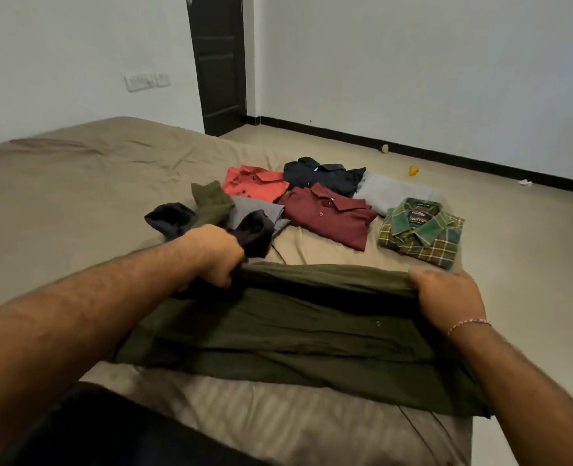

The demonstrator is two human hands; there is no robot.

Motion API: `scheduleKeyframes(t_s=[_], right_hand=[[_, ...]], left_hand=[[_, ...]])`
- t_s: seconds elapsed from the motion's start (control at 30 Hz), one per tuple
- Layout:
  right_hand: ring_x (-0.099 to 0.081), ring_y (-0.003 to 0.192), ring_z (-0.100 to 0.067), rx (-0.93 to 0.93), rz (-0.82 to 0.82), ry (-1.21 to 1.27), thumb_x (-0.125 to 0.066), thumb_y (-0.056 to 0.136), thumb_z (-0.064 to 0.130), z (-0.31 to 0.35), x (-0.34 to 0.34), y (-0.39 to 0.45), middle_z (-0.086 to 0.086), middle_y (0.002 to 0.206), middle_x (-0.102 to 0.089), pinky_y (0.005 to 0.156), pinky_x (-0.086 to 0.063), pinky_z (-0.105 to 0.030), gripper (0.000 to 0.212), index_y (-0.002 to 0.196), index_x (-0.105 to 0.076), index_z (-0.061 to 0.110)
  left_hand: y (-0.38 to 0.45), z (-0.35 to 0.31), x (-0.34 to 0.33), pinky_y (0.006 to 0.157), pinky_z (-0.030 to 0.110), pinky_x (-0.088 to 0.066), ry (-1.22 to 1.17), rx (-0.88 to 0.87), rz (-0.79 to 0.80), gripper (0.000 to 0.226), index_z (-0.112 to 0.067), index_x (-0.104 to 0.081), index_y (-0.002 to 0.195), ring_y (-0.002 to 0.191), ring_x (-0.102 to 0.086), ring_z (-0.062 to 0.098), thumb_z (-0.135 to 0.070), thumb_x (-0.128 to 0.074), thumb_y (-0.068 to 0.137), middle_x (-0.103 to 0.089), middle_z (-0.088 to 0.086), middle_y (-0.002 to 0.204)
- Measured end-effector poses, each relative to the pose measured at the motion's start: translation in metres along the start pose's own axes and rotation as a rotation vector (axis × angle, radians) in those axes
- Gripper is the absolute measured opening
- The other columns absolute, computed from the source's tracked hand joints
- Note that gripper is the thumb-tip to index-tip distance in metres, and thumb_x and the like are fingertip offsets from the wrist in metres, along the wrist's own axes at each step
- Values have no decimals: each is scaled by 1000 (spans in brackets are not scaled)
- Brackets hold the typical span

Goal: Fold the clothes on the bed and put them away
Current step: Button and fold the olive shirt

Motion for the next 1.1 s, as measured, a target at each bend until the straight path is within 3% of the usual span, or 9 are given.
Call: scheduleKeyframes(t_s=[0.1,0.17,0.27,0.4,0.57,0.7,0.83,1.0,1.1], right_hand=[[-70,94,-11,68,84,-3,-55,99,34,11,-7,-27,11,99,-71,90,-51,-36,14,112,-57,39],[-67,103,-12,123,152,2,-52,102,36,20,-16,-43,10,109,-67,99,-46,-38,19,120,-51,41],[-65,108,-15,167,270,4,-50,104,35,28,-36,-63,8,122,-60,98,-47,-38,30,132,-44,40],[-64,97,-13,144,353,45,-47,104,37,23,-50,-77,7,123,-51,89,-53,-33,29,132,-40,38],[-57,97,-11,135,589,87,-57,96,40,16,-45,-79,8,121,-48,90,-55,-31,28,120,-43,39],[-58,109,-12,143,795,42,-68,88,48,23,-20,-66,8,126,-55,97,-54,-30,45,129,-52,37],[-54,122,-15,187,504,80,-59,94,49,72,17,-14,9,136,-51,102,-49,-36,47,138,-46,39],[-55,118,-19,352,102,260,-54,93,38,183,34,49,6,131,-51,97,-51,-40,43,136,-47,34],[-59,112,-25,438,-98,302,-62,91,34,240,30,92,1,131,-54,84,-54,-42,51,140,-50,29]], left_hand=[[-28,28,-48,89,38,-59,-45,194,217,45,-27,-72,110,95,-69,24,-59,-65,78,-67,-1,100],[-44,40,-79,100,40,-55,-125,273,251,67,-26,-64,133,111,-66,26,-63,-64,77,-63,3,126],[-62,43,-126,116,44,-42,-311,372,253,111,-21,-22,164,142,-45,36,-72,-67,75,-15,15,170],[-73,24,-169,128,41,-20,-870,390,256,147,-18,6,166,160,-14,31,-89,-69,62,16,9,173],[-66,41,-173,128,43,-19,-1144,514,135,126,-10,-3,166,158,-20,33,-92,-45,81,-11,17,173],[-57,62,-155,106,40,-49,-854,534,16,71,-7,-57,139,128,-59,35,-62,-60,94,-60,21,143],[-41,80,-115,79,45,-56,-775,554,-461,26,-15,-60,114,96,-67,40,-31,-54,93,-71,17,108],[6,95,-116,67,39,-46,-582,566,-328,65,-27,-26,158,95,-69,36,-30,-52,98,-68,14,115],[38,100,-126,72,39,-51,-482,539,-271,41,-26,-51,140,96,-70,32,-25,-51,99,-70,8,112]])
Point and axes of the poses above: each hand's wrist, its own y-axis towards the middle knuckle, its own x-axis out of the back of the hand, z = x × y, the point moved 7 cm from there along y, towards the middle knuckle
